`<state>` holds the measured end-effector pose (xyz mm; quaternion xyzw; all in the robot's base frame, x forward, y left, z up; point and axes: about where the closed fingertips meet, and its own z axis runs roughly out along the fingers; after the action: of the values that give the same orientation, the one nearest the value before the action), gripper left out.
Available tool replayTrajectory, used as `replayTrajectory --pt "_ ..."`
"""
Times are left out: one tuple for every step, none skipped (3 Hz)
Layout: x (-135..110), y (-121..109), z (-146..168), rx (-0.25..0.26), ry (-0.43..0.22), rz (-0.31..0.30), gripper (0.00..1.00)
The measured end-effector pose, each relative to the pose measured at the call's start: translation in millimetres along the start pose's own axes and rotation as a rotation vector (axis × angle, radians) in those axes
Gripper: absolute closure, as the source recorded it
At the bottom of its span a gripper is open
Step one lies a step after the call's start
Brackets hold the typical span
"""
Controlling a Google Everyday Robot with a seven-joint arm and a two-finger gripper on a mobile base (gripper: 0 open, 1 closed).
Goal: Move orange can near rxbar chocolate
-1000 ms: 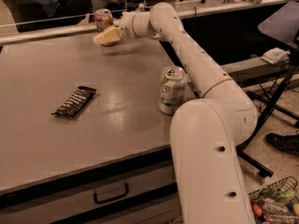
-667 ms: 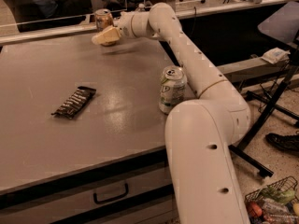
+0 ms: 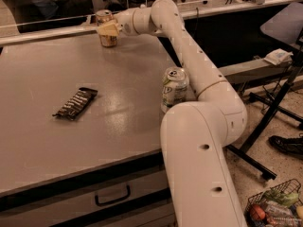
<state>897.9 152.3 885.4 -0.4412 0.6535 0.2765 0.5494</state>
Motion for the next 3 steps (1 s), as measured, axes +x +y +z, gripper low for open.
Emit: replayTrajectory --pt "1 -3 -3 0.0 0.004 0.011 0.7" --pt "3 -13 -30 0.016 0.035 0.042 0.94" --pt "-1 -14 -35 0.018 0.037 0.044 1.0"
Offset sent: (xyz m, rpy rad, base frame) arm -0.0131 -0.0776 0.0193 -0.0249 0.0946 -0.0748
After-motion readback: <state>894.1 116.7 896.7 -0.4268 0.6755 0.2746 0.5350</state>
